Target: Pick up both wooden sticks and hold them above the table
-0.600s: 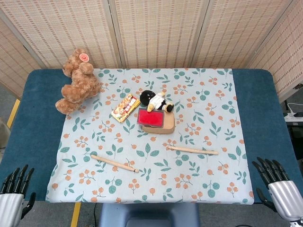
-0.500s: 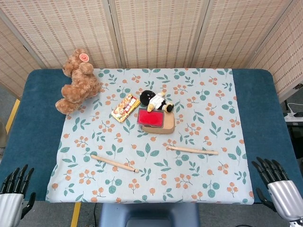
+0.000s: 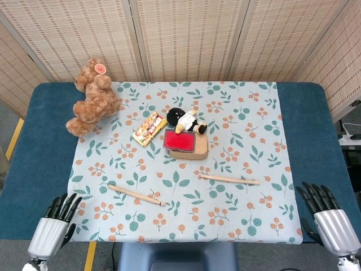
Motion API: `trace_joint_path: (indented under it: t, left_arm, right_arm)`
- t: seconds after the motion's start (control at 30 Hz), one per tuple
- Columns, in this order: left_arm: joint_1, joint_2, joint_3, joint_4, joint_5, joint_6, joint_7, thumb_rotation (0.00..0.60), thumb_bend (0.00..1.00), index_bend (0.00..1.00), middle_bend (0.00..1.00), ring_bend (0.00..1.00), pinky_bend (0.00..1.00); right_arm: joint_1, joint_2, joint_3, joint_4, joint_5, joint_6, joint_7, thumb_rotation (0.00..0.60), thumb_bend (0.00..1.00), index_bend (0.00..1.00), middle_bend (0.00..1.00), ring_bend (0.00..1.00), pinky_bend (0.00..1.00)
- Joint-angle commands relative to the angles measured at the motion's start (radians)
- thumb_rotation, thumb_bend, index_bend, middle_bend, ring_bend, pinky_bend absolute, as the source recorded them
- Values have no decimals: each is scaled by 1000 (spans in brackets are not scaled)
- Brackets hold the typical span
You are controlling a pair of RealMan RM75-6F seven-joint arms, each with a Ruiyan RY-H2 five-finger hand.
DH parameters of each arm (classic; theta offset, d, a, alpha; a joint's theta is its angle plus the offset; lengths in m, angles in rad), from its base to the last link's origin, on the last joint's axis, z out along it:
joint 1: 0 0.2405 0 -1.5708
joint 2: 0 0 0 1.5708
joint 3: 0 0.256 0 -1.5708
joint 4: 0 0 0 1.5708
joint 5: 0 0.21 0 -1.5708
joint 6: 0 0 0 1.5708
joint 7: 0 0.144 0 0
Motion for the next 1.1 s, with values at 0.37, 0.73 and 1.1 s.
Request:
trace_joint_path:
  t: [0.37,0.73,1.1]
  left_arm:
    - [-245,-198,-60,54,-23,-344,120,600,452,44,122,0,134]
    - [-349,-252,-110,139,-73,-430,132,600,453,142,196,17,134]
    - [-396,-293,-100,230,-111,-427,94,600,454,227,237,47,134]
  right_arm:
    - [66,-25,34,-64,63,-125,-172,600,351,0,0,0,0]
    - [112,-77,60,-65,151,-214,-261,600,348,0,0,0,0]
    - [129,-94,64,-65,192,-231,-294,600,348,0,0,0,0]
